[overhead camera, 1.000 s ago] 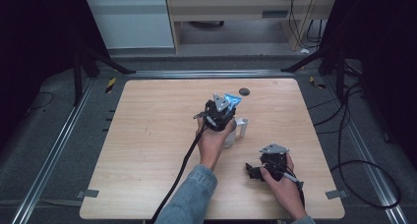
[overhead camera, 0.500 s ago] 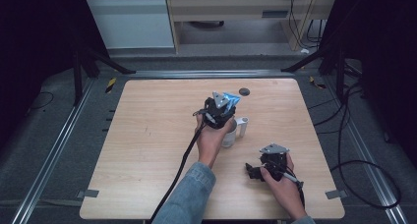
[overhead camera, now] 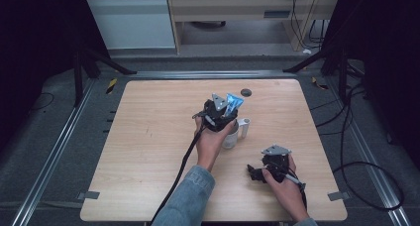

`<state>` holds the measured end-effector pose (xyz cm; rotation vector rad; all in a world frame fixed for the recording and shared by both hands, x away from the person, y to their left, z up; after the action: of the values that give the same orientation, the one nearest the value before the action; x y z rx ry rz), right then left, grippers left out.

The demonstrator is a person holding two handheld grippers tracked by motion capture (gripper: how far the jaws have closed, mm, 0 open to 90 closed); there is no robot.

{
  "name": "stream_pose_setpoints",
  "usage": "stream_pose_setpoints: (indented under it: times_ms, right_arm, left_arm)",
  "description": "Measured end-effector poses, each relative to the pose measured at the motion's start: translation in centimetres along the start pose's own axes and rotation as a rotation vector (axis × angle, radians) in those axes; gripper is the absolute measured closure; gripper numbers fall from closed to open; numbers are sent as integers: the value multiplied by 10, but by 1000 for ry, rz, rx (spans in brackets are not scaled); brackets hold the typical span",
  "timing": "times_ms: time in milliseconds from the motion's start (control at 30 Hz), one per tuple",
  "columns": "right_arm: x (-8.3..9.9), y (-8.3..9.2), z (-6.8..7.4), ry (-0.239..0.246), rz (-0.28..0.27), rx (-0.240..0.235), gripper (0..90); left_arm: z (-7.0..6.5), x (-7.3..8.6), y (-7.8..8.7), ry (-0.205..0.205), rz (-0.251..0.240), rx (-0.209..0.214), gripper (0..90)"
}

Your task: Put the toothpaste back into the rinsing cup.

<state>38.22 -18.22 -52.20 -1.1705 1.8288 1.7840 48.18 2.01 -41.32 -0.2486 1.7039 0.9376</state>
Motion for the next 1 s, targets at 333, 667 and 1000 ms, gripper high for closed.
stream_pose_setpoints:
  times_ms: [333,667,1000]
  right_arm:
    - [0,0,0,-1,1,1,5]
    - [0,0,0,-1,1,0,4]
    - [0,0,0,-2,0,-1,4]
  left_arm:
    - [-7,0,-1,-33,15,4,364]
    - [-10,0,3,-59,33,32,265]
    - [-17,1,6,-82,63,63,134]
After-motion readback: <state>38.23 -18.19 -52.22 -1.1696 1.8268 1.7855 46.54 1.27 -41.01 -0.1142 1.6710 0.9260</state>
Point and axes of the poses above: each handheld gripper's, and its own axes: y roughly backward along the jaws, x roughly out of its underside, z roughly to its left, the point moved 1 cm from there along -y, roughly forward along the jaws, and after that the axes turned 13 degrees about x, right-handed, at the moved point
